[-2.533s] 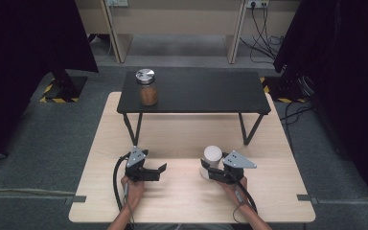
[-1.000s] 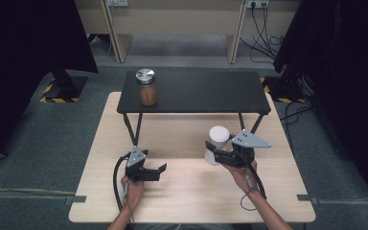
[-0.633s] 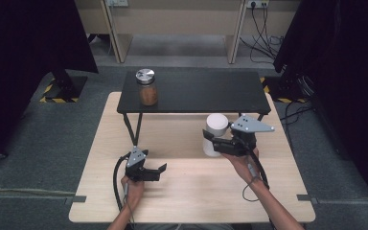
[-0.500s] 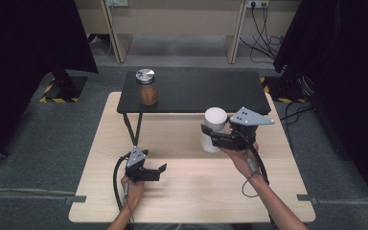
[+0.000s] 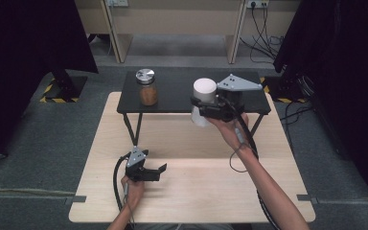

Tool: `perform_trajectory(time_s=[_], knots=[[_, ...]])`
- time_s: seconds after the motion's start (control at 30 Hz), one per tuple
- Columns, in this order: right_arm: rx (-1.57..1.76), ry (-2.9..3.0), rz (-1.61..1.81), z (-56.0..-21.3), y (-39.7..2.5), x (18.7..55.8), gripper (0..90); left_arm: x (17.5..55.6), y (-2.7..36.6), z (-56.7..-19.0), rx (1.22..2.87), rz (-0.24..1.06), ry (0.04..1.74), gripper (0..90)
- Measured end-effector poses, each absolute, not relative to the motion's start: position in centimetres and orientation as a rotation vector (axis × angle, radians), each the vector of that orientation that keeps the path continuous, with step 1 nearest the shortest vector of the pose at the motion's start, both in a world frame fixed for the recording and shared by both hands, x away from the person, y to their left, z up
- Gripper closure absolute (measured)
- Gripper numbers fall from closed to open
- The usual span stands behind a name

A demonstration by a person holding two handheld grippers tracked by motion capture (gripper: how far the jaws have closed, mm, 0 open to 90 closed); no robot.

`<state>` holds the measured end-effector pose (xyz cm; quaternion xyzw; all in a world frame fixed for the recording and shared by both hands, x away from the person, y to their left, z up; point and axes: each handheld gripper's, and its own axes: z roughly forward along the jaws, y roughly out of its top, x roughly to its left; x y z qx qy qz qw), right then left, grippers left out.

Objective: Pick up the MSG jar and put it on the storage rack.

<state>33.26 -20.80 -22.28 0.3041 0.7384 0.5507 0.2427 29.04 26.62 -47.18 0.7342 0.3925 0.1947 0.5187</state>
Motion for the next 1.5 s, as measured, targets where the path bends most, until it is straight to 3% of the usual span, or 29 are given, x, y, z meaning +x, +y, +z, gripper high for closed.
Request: perform_trajectory(time_s=[0.7, 1.5], knots=[[1.001, 1.883, 1.391, -21.3, -14.4, 38.3, 35.1, 29.1, 26.7, -47.2, 1.764, 0.466, 0.937, 0.3], [1.067, 1.837, 1.357, -22.5, -12.8, 40.3, 35.1, 29.1, 26.6, -47.2, 1.766, 0.467, 0.937, 0.3]])
